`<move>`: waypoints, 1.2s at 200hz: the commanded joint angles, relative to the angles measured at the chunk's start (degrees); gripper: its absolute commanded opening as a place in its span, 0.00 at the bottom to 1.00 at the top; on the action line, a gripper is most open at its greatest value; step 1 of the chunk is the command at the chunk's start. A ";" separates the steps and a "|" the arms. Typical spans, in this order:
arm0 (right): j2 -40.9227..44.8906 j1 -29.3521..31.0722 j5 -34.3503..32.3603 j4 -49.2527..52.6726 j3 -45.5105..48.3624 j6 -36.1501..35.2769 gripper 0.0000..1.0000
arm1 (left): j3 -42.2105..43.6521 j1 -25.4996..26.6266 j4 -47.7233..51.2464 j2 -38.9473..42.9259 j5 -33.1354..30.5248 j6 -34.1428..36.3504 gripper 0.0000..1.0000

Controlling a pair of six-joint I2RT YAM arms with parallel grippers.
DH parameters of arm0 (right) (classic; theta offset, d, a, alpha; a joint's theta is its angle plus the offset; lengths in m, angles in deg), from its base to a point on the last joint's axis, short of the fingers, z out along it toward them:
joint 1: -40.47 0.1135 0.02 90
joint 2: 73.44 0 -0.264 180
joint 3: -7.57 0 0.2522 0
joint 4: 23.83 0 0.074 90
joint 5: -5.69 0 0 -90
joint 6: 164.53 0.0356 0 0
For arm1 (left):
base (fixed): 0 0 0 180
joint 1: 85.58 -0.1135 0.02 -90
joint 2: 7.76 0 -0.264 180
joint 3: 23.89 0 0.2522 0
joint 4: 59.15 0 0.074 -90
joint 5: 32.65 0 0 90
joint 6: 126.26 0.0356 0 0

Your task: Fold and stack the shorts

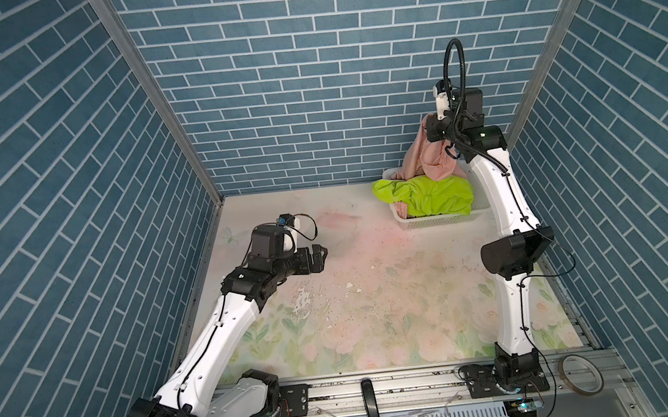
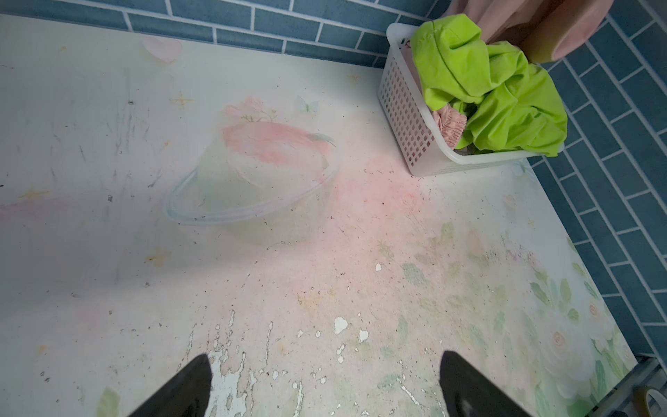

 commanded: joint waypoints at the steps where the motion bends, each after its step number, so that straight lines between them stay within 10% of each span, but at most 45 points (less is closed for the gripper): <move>1: 2.03 -0.40 -1.70 -4.44 -3.25 0.84 0.00 | -0.09 1.54 -1.95 -1.27 1.27 0.40 1.00; 54: 7.32 -2.36 -0.66 -6.99 9.49 3.55 0.00 | -1.54 3.44 -2.10 -3.55 1.20 -0.12 1.00; 122: -7.81 -4.43 -3.20 -2.35 8.67 2.05 0.00 | -1.00 4.41 1.58 -1.39 -2.16 0.49 1.00; 153: -8.41 -4.53 -3.72 1.76 7.02 -0.02 0.49 | -1.02 4.44 2.53 -1.17 -3.81 0.45 1.00; 240: 15.31 0.81 -5.63 2.36 31.13 -4.70 0.70 | -3.39 4.38 4.16 -2.11 -6.19 1.29 1.00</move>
